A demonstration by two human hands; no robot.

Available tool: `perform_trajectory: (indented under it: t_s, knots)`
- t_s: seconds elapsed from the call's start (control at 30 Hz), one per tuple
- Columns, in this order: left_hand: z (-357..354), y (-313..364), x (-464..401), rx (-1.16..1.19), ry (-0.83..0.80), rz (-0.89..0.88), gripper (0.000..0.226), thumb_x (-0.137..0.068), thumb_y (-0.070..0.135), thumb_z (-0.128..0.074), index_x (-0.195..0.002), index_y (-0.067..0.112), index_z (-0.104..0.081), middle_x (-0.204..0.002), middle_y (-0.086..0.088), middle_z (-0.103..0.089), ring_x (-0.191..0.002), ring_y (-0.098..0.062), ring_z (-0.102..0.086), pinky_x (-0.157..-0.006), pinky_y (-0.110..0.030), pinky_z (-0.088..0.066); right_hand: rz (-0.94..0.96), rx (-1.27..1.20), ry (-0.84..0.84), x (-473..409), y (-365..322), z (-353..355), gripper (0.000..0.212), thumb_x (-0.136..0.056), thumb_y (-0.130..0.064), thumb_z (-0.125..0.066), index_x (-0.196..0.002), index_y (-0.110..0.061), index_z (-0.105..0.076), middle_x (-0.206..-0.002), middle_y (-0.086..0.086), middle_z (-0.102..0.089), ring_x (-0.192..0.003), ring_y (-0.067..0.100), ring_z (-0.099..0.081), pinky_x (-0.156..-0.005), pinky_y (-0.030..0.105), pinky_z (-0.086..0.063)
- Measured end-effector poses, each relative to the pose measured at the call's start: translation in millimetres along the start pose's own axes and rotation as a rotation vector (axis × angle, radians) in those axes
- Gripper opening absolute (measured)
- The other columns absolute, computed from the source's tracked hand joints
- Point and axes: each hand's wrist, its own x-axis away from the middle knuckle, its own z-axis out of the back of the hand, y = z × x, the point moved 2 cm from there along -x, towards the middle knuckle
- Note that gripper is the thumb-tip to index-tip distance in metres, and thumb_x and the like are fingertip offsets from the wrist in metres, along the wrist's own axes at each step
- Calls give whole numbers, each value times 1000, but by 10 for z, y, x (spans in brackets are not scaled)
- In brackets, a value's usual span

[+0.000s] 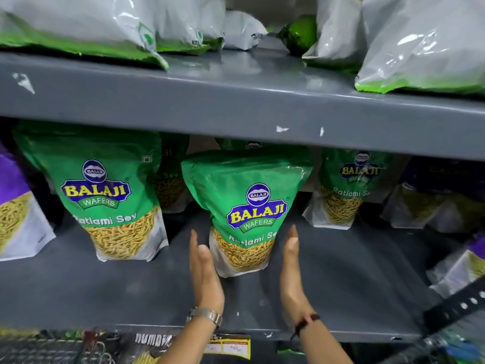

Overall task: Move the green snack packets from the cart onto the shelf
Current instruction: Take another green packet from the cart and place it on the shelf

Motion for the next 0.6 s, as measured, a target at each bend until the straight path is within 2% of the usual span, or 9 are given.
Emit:
perform_trajectory:
  t_s: [0.07,0.1,0.17,0.27,0.37,0.43,0.5,0.53,0.6]
  knots:
    - [-78,-25,51,10,-76,-30,108,-47,92,-30,-135,29,-26,-146,12,-24,-133,-6,-26,-106,-26,-26,37,3,-96,-58,-51,-77,69,-65,-82,-29,-127,-49,-28,-141,-25,-27,-124,-12,-32,-101,12,-32]
    - [-116,-15,26,1,-133,-49,103,-50,90,-32,-134,30,-29,-147,8,-29,-133,-9,-30,-109,-33,-28,54,15,-121,-59,-34,-116,68,-69,-77,-32,-129,-46,-29,-143,-18,-33,-126,-8,-35,-103,17,-36]
    - [-148,49,-64,-25,-215,-68,86,-53,87,-35,-125,41,-34,-138,9,-40,-127,-7,-39,-108,-40,-34,53,63,-103,-8,29,-178,68,-72,-72,-37,-133,-43,-25,-147,-9,-31,-133,4,-31,-113,39,-31]
    - [-116,121,-197,-78,-265,-64,92,-47,90,-34,-125,41,-28,-139,9,-35,-127,-7,-36,-107,-34,-32,74,85,-91,59,37,-210,69,-77,-63,-45,-136,-37,-21,-149,-5,-26,-137,11,-25,-114,49,-26]
    - [6,115,-210,-132,-234,-32,101,-52,88,-30,-136,34,-16,-142,15,-18,-133,-4,-19,-109,-29,-20,42,111,-43,140,43,-165,75,-75,-55,-48,-138,-35,-11,-154,-5,-13,-138,8,-16,-114,37,-21]
    - [180,81,-135,-169,-126,-41,69,-81,60,-33,-139,27,-15,-146,11,-17,-136,-6,-15,-107,-24,-15,84,152,80,316,78,-123,69,-78,-54,-47,-135,-43,-11,-153,-10,-13,-137,3,-15,-111,28,-19]
    - [488,62,0,-250,-15,-111,48,-91,32,-33,-137,26,-19,-147,11,-20,-134,-3,-17,-106,-19,-13,236,220,140,582,102,-180,53,-84,-56,-43,-130,-49,-18,-147,-19,-22,-136,0,-19,-112,24,-20]
    - [649,54,62,-278,18,-142,47,-91,29,-34,-136,29,-21,-145,14,-21,-132,-2,-19,-107,-19,-14,321,252,118,693,109,-247,50,-84,-56,-40,-130,-50,-20,-145,-24,-23,-136,-1,-21,-112,21,-20]
    - [1224,51,252,-371,142,-159,49,-90,34,-38,-136,27,-23,-143,14,-24,-133,-6,-23,-110,-27,-18,424,320,-82,947,145,-606,48,-85,-56,-35,-130,-49,-20,-142,-28,-22,-135,-3,-21,-111,14,-17]
